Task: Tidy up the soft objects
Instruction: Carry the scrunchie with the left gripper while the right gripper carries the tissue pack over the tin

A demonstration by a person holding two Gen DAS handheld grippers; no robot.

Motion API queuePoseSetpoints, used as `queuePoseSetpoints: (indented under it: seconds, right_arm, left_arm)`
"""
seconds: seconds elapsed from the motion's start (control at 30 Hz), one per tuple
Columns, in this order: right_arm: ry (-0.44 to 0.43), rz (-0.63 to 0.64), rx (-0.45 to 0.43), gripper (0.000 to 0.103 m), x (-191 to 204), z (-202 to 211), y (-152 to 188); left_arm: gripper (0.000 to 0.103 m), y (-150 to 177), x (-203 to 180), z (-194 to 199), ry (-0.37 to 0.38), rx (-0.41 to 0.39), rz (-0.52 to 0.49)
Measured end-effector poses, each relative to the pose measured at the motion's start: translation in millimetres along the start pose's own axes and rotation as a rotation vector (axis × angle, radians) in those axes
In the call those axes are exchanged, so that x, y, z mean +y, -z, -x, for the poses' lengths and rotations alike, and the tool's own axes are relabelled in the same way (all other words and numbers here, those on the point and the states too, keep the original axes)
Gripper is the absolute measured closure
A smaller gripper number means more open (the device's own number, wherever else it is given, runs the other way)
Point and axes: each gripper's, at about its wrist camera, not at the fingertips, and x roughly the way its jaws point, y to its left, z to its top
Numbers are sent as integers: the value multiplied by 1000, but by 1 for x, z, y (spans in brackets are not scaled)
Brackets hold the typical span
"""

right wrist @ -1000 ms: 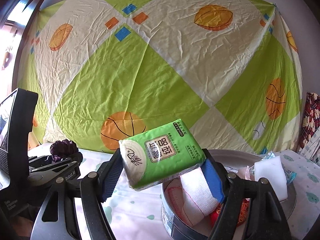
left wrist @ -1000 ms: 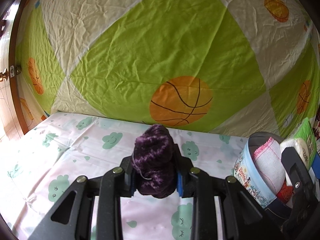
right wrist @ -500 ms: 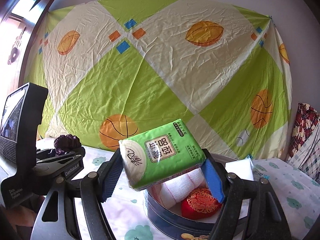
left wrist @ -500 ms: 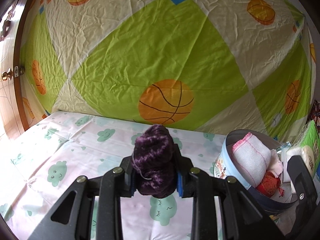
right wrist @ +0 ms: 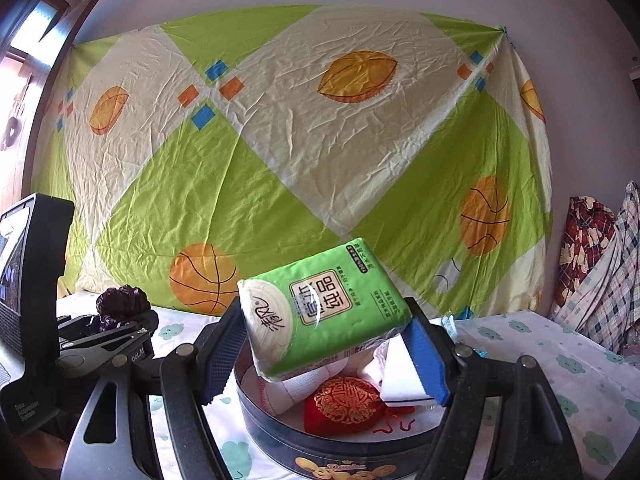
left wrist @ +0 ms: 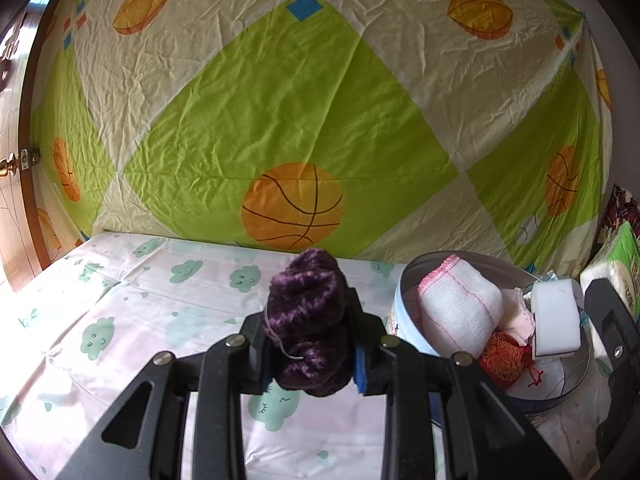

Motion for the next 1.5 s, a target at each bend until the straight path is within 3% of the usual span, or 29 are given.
queuePoseSetpoints:
  seconds: [1.5]
  right_arm:
    - [138, -3, -66, 26, -80, 8, -7]
  left_arm:
    - [76, -11, -82, 25, 105, -41, -64]
